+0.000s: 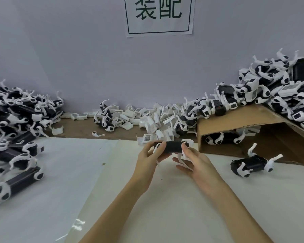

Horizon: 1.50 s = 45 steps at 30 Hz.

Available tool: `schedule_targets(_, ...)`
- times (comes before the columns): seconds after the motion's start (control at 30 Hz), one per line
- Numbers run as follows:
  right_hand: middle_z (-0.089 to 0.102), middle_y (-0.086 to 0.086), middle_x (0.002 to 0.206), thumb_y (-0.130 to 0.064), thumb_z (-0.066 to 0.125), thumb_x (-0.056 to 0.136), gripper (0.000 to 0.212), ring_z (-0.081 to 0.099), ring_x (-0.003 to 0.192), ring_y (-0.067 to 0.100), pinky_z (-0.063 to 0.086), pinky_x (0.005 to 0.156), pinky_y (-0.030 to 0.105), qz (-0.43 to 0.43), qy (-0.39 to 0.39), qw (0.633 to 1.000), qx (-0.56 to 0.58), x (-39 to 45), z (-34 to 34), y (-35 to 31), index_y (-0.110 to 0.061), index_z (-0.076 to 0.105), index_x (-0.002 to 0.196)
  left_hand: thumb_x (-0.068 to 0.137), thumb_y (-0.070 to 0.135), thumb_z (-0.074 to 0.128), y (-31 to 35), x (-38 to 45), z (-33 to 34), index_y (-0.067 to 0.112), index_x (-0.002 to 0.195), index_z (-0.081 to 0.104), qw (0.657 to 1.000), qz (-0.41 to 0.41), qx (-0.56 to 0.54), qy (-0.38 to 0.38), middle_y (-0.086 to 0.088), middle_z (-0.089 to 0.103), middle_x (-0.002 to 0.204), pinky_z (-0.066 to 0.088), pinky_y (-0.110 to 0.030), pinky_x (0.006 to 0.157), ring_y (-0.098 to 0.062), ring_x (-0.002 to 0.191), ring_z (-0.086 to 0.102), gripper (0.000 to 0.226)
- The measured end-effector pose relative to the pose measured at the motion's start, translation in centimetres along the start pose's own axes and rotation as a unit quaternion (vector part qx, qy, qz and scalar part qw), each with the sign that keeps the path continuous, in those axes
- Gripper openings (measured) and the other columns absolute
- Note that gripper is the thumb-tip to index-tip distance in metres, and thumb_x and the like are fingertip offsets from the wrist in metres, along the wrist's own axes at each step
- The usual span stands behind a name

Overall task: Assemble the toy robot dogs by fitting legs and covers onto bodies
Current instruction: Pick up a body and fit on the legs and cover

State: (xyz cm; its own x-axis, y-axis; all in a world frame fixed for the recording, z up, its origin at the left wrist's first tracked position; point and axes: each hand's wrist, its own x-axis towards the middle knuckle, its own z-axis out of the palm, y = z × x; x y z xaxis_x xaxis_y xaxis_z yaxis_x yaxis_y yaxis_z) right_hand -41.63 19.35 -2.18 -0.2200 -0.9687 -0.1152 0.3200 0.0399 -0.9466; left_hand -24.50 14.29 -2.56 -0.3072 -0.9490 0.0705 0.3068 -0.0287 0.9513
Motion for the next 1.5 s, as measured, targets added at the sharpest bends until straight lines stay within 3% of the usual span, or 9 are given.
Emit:
schedule_targets(0.23,0.076,0.014,0.118,-0.046,0.078,0.082,0.057,0.075,0.110,0.022,0.057,0.098,0.041,-0.003,-0.017,1.000,-0.012,-0.6,0.2,-0.3,-0.005,0.072,0.122,0.091,0.041,0.074,0.3,-0.1,-0.7,0.015,0.125,0.072,0.999,0.036,0.038,-0.001,-0.012,0.077,0.117,0.055,-0.036,0.094,-0.034,0.112,0.073,0.043)
schedule_targets(0.5,0.075,0.007,0.118,-0.049,0.082,0.078,0.061,0.074,0.110,0.013,0.057,0.103,0.043,-0.038,-0.028,0.998,-0.044,-0.8,0.8,-2.4,-0.006,0.070,0.120,0.093,0.056,0.067,0.8,-0.1,-0.5,0.025,0.138,0.065,0.996,0.046,0.073,0.001,-0.001,0.077,0.124,0.055,-0.048,0.105,-0.025,0.114,0.074,0.055)
schedule_targets(0.8,0.077,0.008,0.111,-0.062,0.070,0.082,0.061,0.075,0.107,0.014,0.062,0.090,0.033,-0.076,0.003,0.989,-0.126,-0.9,0.1,-0.2,-0.013,0.070,0.116,0.088,0.061,0.067,1.0,0.0,-1.2,0.021,0.123,0.072,0.992,0.023,0.125,0.002,-0.002,0.079,0.109,0.051,-0.037,0.087,-0.021,0.099,0.073,0.054)
schedule_targets(1.03,0.074,-0.009,0.121,-0.043,0.074,0.089,0.044,0.065,0.121,0.008,0.053,0.104,0.033,-0.178,-0.036,0.971,-0.153,-1.6,-0.9,-1.0,-0.033,0.062,0.131,0.088,0.071,0.062,1.3,0.1,-2.4,0.058,0.145,0.052,0.972,0.074,0.208,-0.081,0.019,0.051,0.151,0.037,-0.034,0.114,-0.006,0.141,0.046,0.059)
schedule_targets(1.13,0.067,-0.011,0.136,-0.022,0.079,0.089,0.056,0.061,0.127,0.004,0.051,0.100,0.020,-0.198,-0.083,0.968,-0.131,-1.6,-1.9,-1.2,-0.031,0.053,0.139,0.094,0.077,0.053,1.1,0.2,-2.4,0.070,0.144,0.043,0.954,0.092,0.284,-0.037,0.008,0.043,0.143,0.049,-0.028,0.099,-0.009,0.119,0.059,0.051)
schedule_targets(1.2,0.063,-0.011,0.141,-0.016,0.079,0.089,0.063,0.061,0.129,0.005,0.049,0.107,0.023,-0.195,-0.115,0.963,-0.148,-1.7,-2.1,-1.3,-0.030,0.048,0.142,0.098,0.078,0.044,1.3,0.1,-2.0,0.057,0.143,0.053,0.976,0.041,0.212,-0.033,-0.009,0.057,0.127,0.056,-0.031,0.075,-0.020,0.086,0.066,0.051)
schedule_targets(1.27,0.055,-0.013,0.151,-0.012,0.081,0.090,0.068,0.051,0.141,0.006,0.041,0.118,0.030,-0.216,-0.133,0.944,-0.212,-1.8,-1.9,-0.8,-0.032,0.047,0.144,0.095,0.078,0.043,1.4,0.2,-1.7,0.034,0.136,0.065,0.994,-0.040,0.091,-0.051,-0.014,0.065,0.112,0.056,-0.036,0.064,-0.028,0.074,0.066,0.064)
schedule_targets(1.4,0.019,-0.025,0.170,-0.024,0.086,0.087,0.079,0.023,0.154,-0.005,0.034,0.116,0.016,-0.296,-0.088,0.881,-0.358,-1.7,-0.9,0.4,-0.051,0.043,0.148,0.104,0.051,0.059,1.4,0.5,-2.1,0.015,0.110,0.066,0.998,-0.046,-0.047,-0.002,-0.017,0.066,0.104,0.062,-0.037,0.081,-0.025,0.093,0.069,0.037)
schedule_targets(1.5,0.047,-0.018,0.153,-0.052,0.088,0.076,0.097,0.056,0.134,0.000,0.052,0.096,0.014,-0.157,-0.080,0.958,-0.227,-2.3,0.6,0.9,-0.055,0.030,0.153,0.104,0.024,0.066,1.5,0.7,-2.4,0.019,0.109,0.068,0.998,-0.017,-0.050,0.039,-0.013,0.057,0.108,0.052,-0.029,0.073,-0.020,0.088,0.063,0.007)
